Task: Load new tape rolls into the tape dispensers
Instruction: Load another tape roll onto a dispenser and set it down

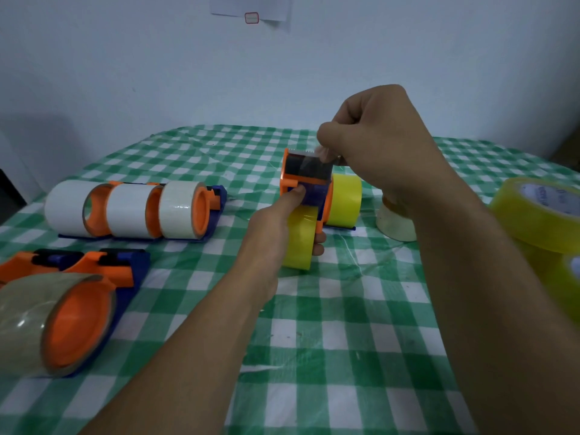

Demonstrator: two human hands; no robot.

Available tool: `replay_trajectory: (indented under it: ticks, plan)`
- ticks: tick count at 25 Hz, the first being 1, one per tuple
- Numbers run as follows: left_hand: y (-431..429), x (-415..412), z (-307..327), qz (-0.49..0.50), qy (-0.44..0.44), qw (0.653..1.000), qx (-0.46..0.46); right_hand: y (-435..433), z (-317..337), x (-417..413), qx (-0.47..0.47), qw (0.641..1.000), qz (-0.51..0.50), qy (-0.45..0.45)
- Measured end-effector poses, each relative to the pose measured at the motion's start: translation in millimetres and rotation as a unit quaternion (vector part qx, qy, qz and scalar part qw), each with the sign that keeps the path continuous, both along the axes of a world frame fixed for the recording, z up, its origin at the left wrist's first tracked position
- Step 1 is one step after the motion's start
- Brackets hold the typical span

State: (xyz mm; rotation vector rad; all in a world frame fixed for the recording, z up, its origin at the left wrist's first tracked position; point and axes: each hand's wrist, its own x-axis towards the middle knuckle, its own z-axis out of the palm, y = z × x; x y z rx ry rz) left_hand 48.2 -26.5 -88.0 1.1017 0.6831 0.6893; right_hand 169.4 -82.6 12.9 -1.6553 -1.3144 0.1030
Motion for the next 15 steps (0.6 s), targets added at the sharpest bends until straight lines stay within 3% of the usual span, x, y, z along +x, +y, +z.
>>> replay_trajectory:
  ticks: [15]
  plan:
    - [-4.1, 5.9, 0.5, 0.017, -0.019, 1.000, 0.001, 3.9, -4.0, 6.0, -0.028, 0.997, 0.010, -0.066]
